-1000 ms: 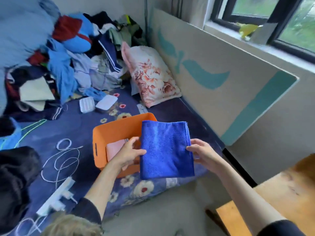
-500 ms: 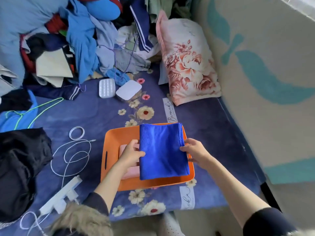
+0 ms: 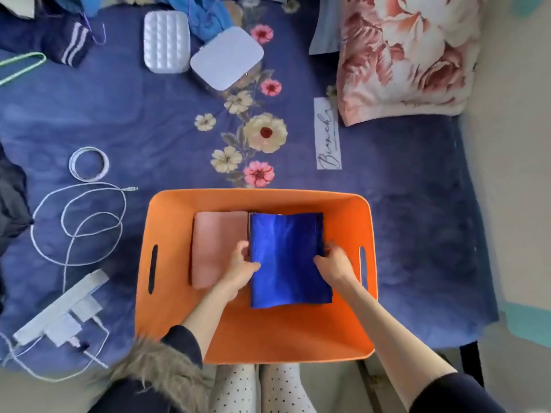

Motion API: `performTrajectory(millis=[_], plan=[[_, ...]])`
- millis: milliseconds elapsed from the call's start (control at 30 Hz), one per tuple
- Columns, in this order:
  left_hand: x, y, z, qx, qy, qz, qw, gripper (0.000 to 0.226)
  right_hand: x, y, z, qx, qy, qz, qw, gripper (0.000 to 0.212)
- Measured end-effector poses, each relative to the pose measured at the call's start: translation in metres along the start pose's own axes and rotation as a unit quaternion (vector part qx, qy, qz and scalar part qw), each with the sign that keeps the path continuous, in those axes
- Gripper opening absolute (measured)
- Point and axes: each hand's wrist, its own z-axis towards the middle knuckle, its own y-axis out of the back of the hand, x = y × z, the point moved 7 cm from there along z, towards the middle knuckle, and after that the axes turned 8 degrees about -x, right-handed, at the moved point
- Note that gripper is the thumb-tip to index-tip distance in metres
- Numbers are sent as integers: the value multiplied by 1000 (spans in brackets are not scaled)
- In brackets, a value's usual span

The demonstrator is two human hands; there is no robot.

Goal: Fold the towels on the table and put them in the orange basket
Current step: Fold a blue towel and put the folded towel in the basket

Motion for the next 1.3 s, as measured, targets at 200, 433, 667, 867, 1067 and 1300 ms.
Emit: performTrajectory(millis=[200,433,667,867,1067,1300], plan=[[12,-26,38,-7,12,32,999,51,-6,-11,19,-43,-12,-54,998,42],[15,-34,69,-29,-5,51,998,51,-13,-24,36,-49,-34,-53,997,42],[4,-31,51,-61,-168,174,968,48,-16,-25,32,-142,19,-99,985,44],[7,-54,30,-41,-433,509,742,91,-25,-65,24,-87,205,-351,909,82],[16,-58,74,13,-381,648,660,109,-32,-74,63,22,201,-450,870,104],[15,-64,79,14,-361,670,648,112,-31,-82,78,54,204,-480,851,110]])
